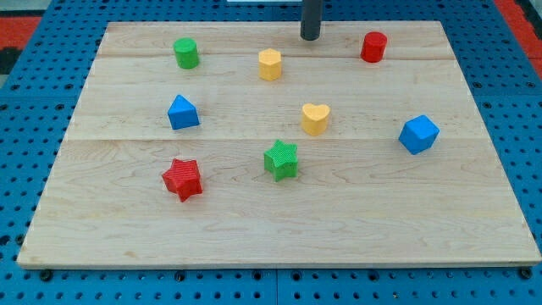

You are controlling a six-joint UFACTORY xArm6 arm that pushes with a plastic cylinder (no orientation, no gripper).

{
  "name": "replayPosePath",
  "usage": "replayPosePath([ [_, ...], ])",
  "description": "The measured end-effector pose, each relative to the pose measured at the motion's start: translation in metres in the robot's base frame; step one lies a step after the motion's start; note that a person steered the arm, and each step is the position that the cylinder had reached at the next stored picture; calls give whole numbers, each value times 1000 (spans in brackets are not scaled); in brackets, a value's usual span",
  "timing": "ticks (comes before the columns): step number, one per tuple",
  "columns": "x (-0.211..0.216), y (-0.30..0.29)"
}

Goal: Push the red circle parallel to the right of the hexagon

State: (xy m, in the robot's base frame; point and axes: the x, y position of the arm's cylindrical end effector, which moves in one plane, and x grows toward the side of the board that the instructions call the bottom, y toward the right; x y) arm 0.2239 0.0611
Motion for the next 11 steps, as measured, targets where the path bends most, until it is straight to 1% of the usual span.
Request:
replayPosePath([
  [2, -6, 5],
  [3, -9, 59],
  [4, -9, 132],
  [5, -9, 179],
  [6, -8, 162],
  [7, 2, 108],
  [8, 14, 83],
  [9, 13, 100],
  [10, 26, 117],
  [11, 43, 84],
])
